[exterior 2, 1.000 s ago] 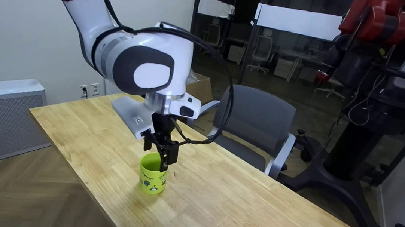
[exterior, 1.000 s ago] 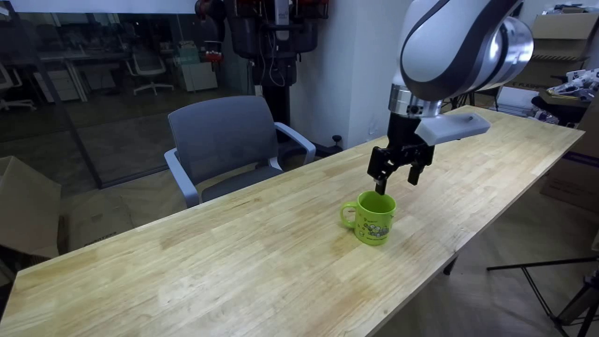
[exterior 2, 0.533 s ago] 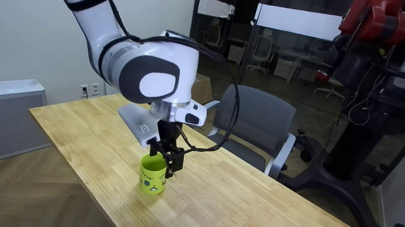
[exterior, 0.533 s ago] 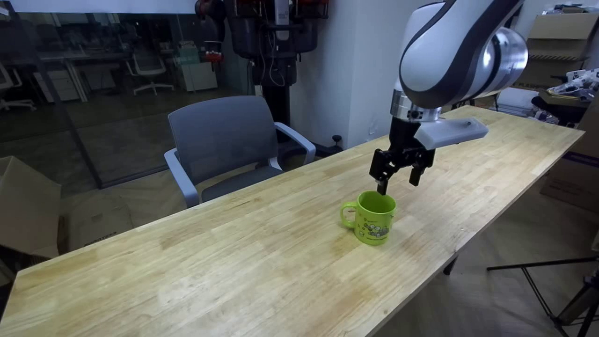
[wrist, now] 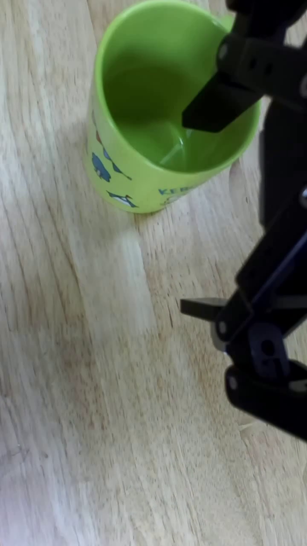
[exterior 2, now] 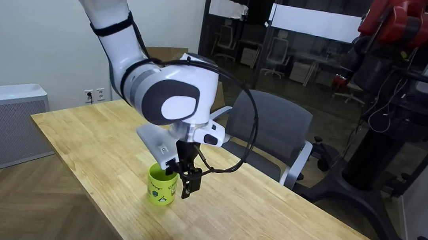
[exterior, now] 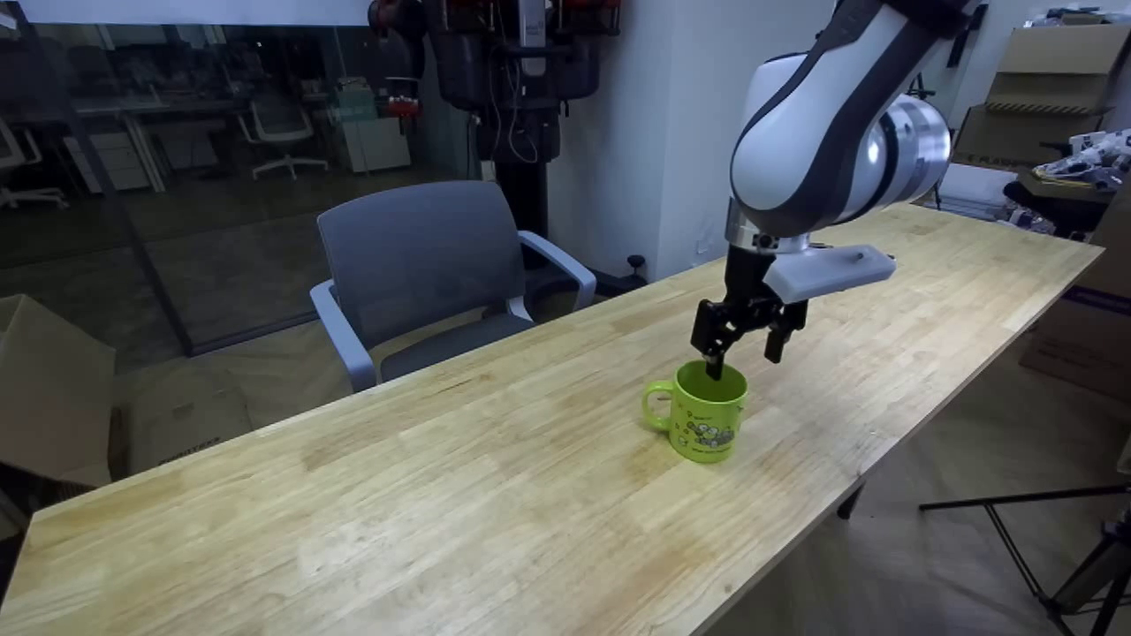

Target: Move the cup to the right

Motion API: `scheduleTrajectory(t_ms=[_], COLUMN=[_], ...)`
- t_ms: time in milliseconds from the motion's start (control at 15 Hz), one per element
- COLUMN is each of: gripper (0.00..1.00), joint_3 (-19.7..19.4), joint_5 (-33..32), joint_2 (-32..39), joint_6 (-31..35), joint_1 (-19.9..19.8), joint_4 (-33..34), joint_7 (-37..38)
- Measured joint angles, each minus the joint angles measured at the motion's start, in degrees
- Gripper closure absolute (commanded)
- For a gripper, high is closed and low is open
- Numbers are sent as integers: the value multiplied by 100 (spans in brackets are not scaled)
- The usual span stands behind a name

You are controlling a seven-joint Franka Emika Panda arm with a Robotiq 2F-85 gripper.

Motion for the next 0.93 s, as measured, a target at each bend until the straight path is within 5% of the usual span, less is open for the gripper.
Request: scheduleTrajectory(t_ms=[67, 200, 800, 933], gripper=[25, 33, 97, 100], joint_3=[-4, -8, -25, -43], joint_5=[0, -1, -15, -29], joint_2=[77, 227, 479, 479], joint_6=[-34, -140, -542, -609], joint_1=[25, 64, 159, 235], joint_4=[70, 213, 551, 573], joint_7=[6, 14, 32, 85])
